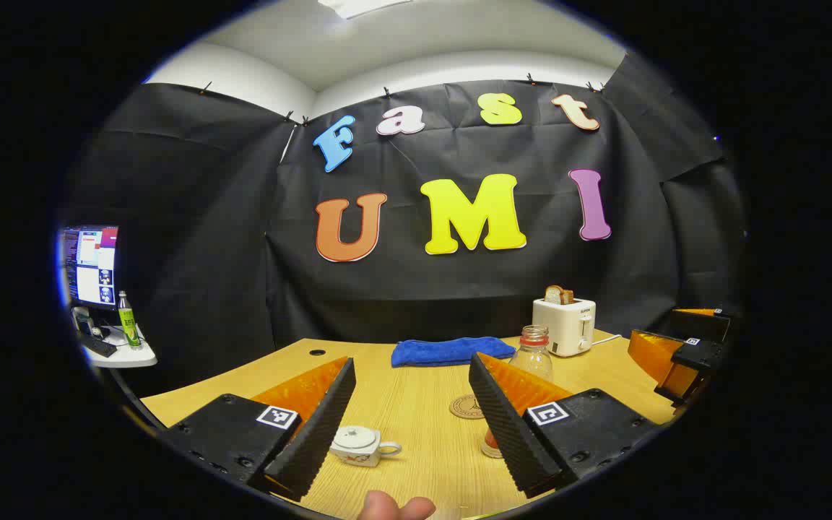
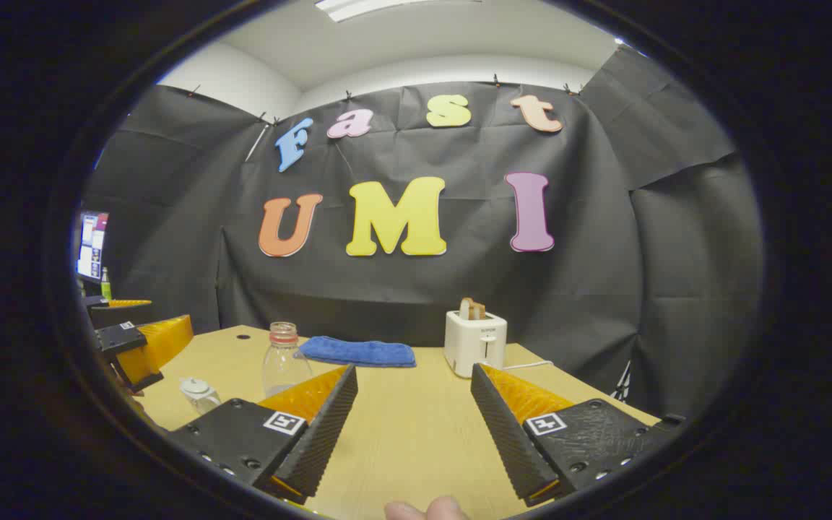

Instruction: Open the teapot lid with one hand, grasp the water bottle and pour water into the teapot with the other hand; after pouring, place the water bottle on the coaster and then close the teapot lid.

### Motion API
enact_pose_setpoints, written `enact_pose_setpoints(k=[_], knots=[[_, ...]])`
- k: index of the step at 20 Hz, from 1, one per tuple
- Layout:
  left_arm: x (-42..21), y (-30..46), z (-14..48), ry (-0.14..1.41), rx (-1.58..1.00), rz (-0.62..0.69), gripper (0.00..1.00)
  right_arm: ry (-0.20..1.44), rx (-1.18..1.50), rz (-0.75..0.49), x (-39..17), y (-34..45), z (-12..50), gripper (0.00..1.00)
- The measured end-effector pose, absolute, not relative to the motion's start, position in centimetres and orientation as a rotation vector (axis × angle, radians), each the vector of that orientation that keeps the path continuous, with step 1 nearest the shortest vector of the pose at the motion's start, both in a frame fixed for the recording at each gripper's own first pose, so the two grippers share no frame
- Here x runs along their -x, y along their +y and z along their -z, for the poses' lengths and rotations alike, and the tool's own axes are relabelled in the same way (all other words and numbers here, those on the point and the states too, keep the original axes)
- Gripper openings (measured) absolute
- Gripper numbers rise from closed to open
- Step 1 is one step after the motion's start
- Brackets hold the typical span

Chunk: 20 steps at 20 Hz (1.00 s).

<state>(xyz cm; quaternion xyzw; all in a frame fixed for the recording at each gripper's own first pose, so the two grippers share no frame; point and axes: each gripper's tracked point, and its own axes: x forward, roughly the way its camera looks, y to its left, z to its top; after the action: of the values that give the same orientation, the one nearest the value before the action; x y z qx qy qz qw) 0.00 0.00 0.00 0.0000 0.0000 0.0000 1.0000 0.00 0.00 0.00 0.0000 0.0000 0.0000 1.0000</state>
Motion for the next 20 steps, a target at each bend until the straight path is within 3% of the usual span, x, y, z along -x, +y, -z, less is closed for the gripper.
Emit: enact_pose_setpoints(k=[20], knots=[[-0.1, 0.6, 0.4, 0.021, 0.004, -0.011, 0.99, -0.004, -0.011, -0.034, 0.1, 1.6, -0.1, 0.95]])
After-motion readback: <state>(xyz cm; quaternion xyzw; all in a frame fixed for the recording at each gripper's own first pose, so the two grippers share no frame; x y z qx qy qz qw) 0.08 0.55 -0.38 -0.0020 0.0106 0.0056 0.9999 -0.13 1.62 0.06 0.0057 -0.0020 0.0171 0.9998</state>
